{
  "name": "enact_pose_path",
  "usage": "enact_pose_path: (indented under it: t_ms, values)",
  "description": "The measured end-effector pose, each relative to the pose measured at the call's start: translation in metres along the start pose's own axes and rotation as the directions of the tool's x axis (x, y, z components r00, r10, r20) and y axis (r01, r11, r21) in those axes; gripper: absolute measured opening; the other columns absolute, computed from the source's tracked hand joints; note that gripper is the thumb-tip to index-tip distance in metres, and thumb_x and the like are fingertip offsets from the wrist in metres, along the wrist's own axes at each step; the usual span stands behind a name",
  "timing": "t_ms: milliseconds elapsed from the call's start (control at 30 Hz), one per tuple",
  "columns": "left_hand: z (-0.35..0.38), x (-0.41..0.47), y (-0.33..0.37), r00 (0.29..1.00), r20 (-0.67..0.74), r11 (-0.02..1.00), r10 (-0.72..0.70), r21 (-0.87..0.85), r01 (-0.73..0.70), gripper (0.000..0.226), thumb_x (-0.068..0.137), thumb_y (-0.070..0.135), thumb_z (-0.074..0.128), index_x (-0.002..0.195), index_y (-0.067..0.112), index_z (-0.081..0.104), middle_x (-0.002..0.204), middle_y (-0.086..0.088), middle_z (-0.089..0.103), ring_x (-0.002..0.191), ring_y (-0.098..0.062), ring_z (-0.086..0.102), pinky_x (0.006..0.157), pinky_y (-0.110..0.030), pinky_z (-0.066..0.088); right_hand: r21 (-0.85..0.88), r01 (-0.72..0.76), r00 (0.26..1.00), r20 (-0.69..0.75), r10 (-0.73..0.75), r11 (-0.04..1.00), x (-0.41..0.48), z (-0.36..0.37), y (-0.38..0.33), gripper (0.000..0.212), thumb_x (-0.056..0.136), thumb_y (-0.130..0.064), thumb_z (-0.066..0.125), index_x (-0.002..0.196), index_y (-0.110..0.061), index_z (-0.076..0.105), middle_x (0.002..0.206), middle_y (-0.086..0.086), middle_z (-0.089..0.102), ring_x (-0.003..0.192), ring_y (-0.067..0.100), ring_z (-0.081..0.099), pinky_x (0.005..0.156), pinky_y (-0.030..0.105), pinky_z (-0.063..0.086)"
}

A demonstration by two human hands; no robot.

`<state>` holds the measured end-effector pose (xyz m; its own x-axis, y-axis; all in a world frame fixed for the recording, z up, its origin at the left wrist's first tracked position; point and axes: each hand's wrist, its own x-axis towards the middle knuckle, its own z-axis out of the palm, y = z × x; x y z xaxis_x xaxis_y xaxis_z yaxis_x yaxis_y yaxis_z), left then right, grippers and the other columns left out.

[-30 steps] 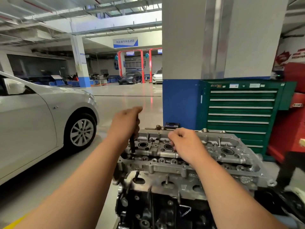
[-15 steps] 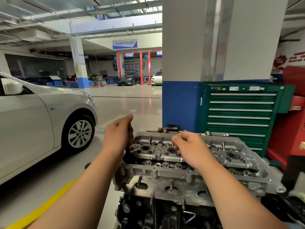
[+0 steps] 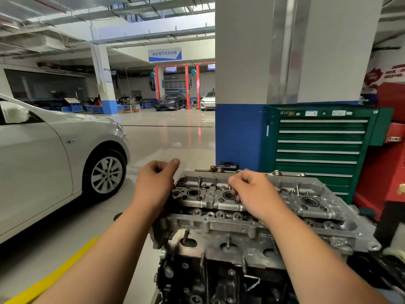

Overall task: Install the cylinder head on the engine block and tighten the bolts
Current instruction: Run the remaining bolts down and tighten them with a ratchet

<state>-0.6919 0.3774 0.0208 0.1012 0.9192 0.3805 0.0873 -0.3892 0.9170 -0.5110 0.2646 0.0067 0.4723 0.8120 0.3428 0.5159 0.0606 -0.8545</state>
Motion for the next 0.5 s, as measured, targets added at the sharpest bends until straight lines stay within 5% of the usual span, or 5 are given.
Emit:
enact_pose_path:
  t_ms: [200,500]
  values:
    - [0.022,-0.007,0.008,0.997,-0.064,0.999,-0.036,-0.039,0.033,0.039,0.093,0.038,0.055,0.064,0.015,0.044,0.057,-0.001,0.047,0.051,-0.016,0.041,0.052,-0.028,0.033,0.013,0.000,1.000,0.008,0.000,1.000,-0.001,0.000,-0.002,0.026,0.092,-0.035,0.056,0.069,-0.027,0.065,0.063,-0.002,0.059,0.054,0.010,0.051,0.059,0.030,0.047]
    - [0.011,0.006,0.016,0.953,0.261,0.950,-0.155,-0.226,0.216,0.041,0.092,0.021,0.054,0.058,0.019,0.031,0.043,0.003,0.026,0.038,-0.015,0.020,0.042,-0.021,0.019,0.008,-0.005,1.000,0.009,0.005,1.000,-0.004,-0.001,-0.004,0.019,0.092,-0.036,0.056,0.076,-0.032,0.065,0.063,-0.009,0.063,0.055,0.006,0.055,0.060,0.027,0.048]
